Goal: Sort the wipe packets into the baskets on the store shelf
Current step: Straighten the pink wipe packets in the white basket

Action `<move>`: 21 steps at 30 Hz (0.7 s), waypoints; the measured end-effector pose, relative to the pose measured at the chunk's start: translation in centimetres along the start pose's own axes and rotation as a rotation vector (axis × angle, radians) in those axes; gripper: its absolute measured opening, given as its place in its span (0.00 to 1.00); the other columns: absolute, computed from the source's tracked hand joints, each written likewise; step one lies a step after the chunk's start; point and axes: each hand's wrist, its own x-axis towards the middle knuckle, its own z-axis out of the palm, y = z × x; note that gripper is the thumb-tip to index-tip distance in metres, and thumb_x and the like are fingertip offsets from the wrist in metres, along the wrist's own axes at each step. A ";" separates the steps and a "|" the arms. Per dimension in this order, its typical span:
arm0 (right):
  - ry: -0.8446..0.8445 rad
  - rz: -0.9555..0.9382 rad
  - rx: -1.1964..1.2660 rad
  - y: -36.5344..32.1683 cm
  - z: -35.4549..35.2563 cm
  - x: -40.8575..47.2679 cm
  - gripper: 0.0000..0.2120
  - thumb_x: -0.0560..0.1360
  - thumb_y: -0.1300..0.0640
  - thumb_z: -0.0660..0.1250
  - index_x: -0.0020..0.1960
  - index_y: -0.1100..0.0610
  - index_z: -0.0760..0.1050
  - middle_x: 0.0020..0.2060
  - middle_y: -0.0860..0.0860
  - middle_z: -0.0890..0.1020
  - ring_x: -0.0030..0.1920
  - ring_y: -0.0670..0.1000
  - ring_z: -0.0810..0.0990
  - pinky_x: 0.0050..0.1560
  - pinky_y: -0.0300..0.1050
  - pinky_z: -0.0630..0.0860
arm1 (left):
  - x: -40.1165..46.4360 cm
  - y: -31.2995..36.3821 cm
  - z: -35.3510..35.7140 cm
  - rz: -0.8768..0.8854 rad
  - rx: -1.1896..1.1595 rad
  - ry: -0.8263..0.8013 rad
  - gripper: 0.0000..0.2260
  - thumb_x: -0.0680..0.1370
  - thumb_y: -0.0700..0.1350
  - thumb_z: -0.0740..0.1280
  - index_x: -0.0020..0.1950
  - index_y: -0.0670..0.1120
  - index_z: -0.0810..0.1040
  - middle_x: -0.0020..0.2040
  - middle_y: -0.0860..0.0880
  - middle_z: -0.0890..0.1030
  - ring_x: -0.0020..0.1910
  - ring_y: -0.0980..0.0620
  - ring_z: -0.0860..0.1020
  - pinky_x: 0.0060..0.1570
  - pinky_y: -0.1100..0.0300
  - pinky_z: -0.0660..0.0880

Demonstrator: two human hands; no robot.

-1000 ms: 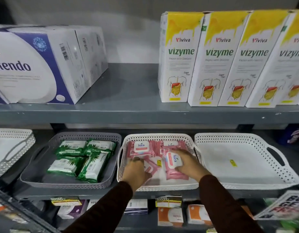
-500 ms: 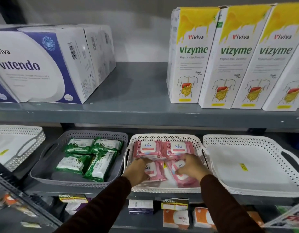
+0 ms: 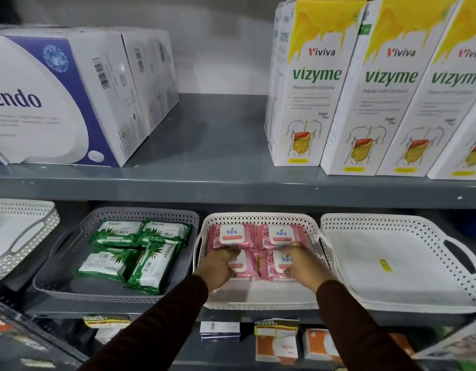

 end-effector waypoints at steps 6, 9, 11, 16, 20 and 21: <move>0.050 -0.015 -0.076 -0.3 0.8 0.1 0.28 0.75 0.71 0.67 0.72 0.54 0.71 0.68 0.54 0.75 0.69 0.53 0.73 0.72 0.47 0.70 | 0.6 0.2 -0.3 0.009 0.061 -0.063 0.27 0.76 0.34 0.68 0.74 0.43 0.65 0.76 0.46 0.65 0.74 0.48 0.64 0.73 0.56 0.61; 0.080 0.001 -0.117 -0.4 1.1 0.1 0.28 0.76 0.69 0.66 0.73 0.52 0.69 0.69 0.53 0.75 0.69 0.52 0.73 0.71 0.46 0.69 | 0.3 0.6 -0.4 -0.008 0.032 -0.059 0.26 0.77 0.35 0.68 0.74 0.44 0.66 0.76 0.46 0.66 0.74 0.47 0.64 0.74 0.54 0.60; 0.076 0.036 -0.116 -0.7 1.2 -0.2 0.28 0.76 0.68 0.65 0.74 0.50 0.68 0.69 0.51 0.75 0.68 0.51 0.74 0.69 0.45 0.71 | -0.3 0.6 -0.9 -0.016 -0.067 -0.068 0.22 0.78 0.38 0.67 0.72 0.45 0.69 0.74 0.44 0.68 0.73 0.46 0.65 0.73 0.50 0.61; 0.216 0.131 0.042 -3.9 1.8 -0.7 0.15 0.77 0.61 0.67 0.63 0.51 0.78 0.49 0.47 0.84 0.46 0.44 0.82 0.47 0.36 0.78 | -4.6 -3.5 -4.6 0.139 -0.178 0.333 0.19 0.78 0.38 0.67 0.67 0.53 0.75 0.66 0.54 0.78 0.62 0.66 0.74 0.64 0.71 0.67; 0.257 0.002 0.183 -12.9 4.5 -0.8 0.09 0.76 0.60 0.69 0.52 0.50 0.83 0.42 0.46 0.86 0.35 0.42 0.82 0.38 0.33 0.75 | -8.6 -11.8 -10.1 -0.112 0.024 0.499 0.15 0.76 0.39 0.71 0.61 0.50 0.81 0.58 0.48 0.83 0.53 0.50 0.82 0.50 0.71 0.71; 0.221 -0.048 0.234 -16.0 5.9 -0.6 0.10 0.75 0.64 0.69 0.48 0.51 0.84 0.42 0.48 0.87 0.37 0.45 0.83 0.39 0.36 0.75 | -9.6 -14.3 -11.6 -0.199 0.075 0.461 0.14 0.76 0.40 0.71 0.61 0.49 0.81 0.58 0.46 0.84 0.54 0.47 0.82 0.50 0.65 0.73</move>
